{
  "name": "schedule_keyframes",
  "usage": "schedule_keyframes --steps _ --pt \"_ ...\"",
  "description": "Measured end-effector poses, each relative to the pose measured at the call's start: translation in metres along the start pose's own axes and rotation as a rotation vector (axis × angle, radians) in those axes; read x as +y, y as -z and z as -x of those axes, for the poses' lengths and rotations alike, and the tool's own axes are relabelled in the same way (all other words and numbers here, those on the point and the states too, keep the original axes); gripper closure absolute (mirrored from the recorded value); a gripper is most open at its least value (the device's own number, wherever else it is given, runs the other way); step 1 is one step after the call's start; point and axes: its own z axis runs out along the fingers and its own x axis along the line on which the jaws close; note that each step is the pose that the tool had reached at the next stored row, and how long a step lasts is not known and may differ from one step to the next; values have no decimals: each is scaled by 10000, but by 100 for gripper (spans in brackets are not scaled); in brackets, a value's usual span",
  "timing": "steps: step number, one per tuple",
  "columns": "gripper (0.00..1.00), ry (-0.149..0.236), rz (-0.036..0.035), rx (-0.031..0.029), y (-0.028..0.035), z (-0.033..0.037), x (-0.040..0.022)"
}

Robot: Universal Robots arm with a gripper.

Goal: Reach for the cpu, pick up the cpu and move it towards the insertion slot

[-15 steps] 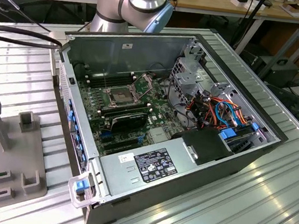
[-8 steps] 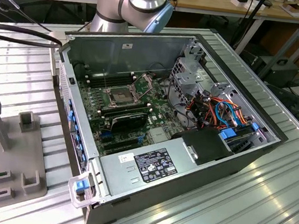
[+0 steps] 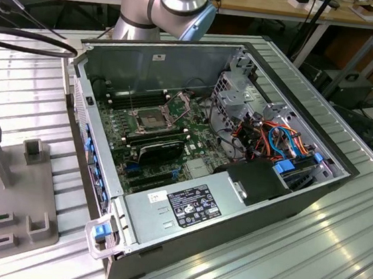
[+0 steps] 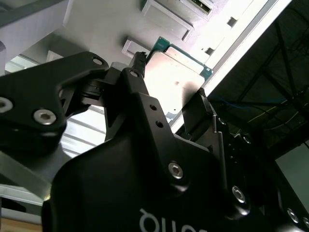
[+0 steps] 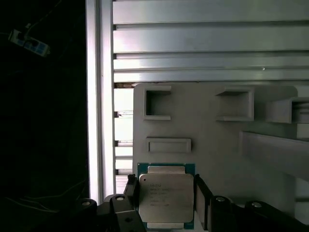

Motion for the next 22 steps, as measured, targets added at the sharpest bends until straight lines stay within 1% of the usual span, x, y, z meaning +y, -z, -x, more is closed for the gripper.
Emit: schedule_keyframes --steps 2,4,6,8,12,18,22 --pt "45 0 1 -2 10 0 0" --pt "45 0 0 0 48 -1 1" --pt "45 0 0 0 73 -2 1" --pt "45 1 1 0 136 -3 2" --pt "45 0 0 0 195 -5 3" --pt "45 0 0 0 259 -6 5" --pt "45 1 0 0 325 -8 6"
